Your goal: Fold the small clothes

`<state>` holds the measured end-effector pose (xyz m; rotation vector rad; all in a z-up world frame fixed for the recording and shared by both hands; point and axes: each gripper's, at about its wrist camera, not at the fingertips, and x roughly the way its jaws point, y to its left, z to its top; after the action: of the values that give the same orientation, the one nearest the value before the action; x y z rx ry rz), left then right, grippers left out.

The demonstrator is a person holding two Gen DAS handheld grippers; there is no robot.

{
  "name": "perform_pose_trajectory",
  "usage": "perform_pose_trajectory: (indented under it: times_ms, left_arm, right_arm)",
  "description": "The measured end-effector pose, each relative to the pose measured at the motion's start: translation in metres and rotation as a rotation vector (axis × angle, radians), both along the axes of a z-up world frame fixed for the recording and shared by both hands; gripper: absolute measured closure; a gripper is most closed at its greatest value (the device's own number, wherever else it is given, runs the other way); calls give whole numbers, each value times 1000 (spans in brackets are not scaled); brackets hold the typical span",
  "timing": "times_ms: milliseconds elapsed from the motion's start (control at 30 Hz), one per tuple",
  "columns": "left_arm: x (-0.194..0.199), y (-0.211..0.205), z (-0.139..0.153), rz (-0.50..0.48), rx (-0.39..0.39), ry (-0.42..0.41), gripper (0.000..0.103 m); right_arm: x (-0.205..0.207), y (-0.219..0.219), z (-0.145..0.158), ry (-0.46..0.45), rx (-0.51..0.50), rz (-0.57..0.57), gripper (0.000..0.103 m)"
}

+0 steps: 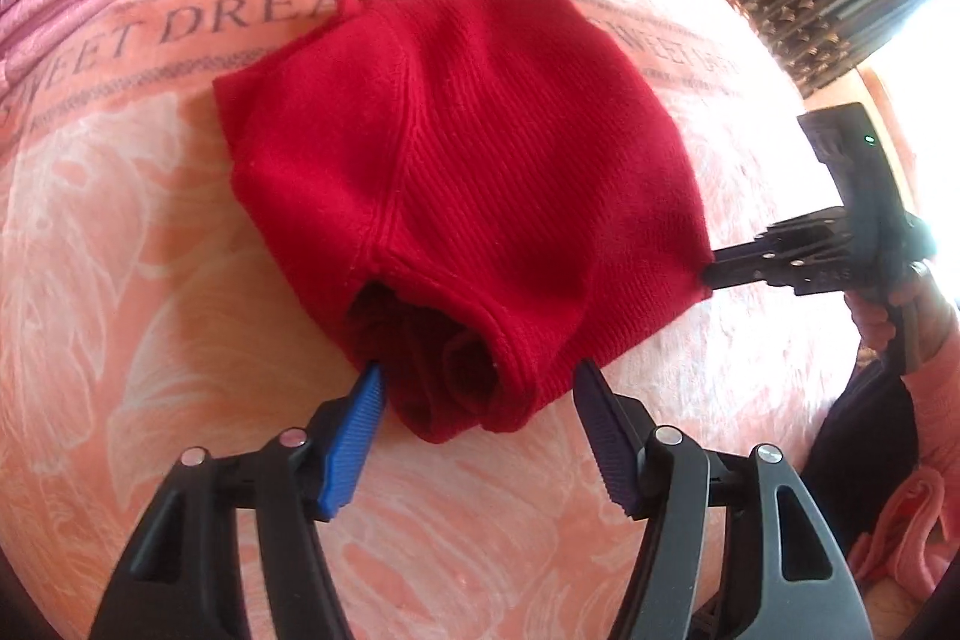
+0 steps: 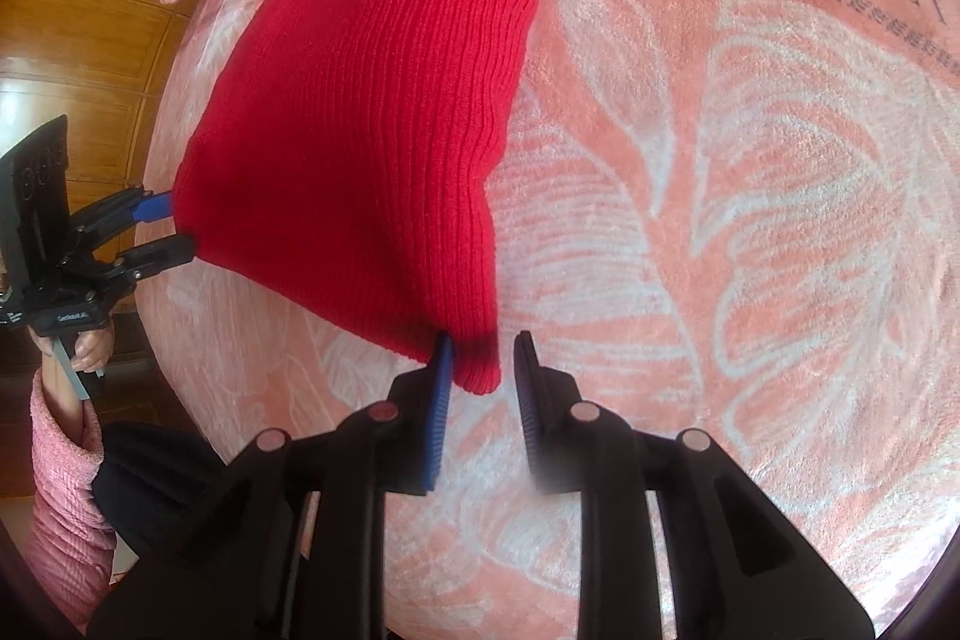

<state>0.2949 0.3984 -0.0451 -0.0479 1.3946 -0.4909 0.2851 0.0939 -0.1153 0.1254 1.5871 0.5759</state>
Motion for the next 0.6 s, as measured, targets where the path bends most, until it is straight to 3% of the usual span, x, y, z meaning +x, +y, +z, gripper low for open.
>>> perform_pose_trajectory:
  times_ms: [67, 100, 167, 267, 333, 433, 500, 567, 600]
  left_arm:
    - [3, -2, -10, 9, 30, 14, 52]
    - [1, -6, -16, 7, 42, 25, 66]
    - [-3, -12, -25, -4, 61, 45, 84]
    - [-7, -10, -29, -11, 86, 62, 92]
    - [-10, -3, -34, -1, 47, 109, 94]
    - [-7, 14, -46, 50, 1, 176, 93]
    - [-6, 16, -36, 45, -19, 149, 90]
    - [-7, 19, -16, 9, -67, 101, 67]
    - [-6, 24, -5, 8, -79, 63, 44]
  right_arm:
    - [0, 0, 3, -17, 16, 0, 82]
    - [1, 1, 4, -22, 18, 1, 82]
    - [1, 2, 2, -25, 14, 7, 82]
    - [2, 7, -1, -30, -3, 18, 82]
    - [2, 9, -2, -32, -13, 23, 82]
    - [1, 13, -4, -38, -24, 35, 81]
    - [1, 14, -4, -37, -21, 34, 81]
    - [0, 13, 0, -46, -19, 31, 81]
    - [1, 11, 4, -54, -15, 26, 79]
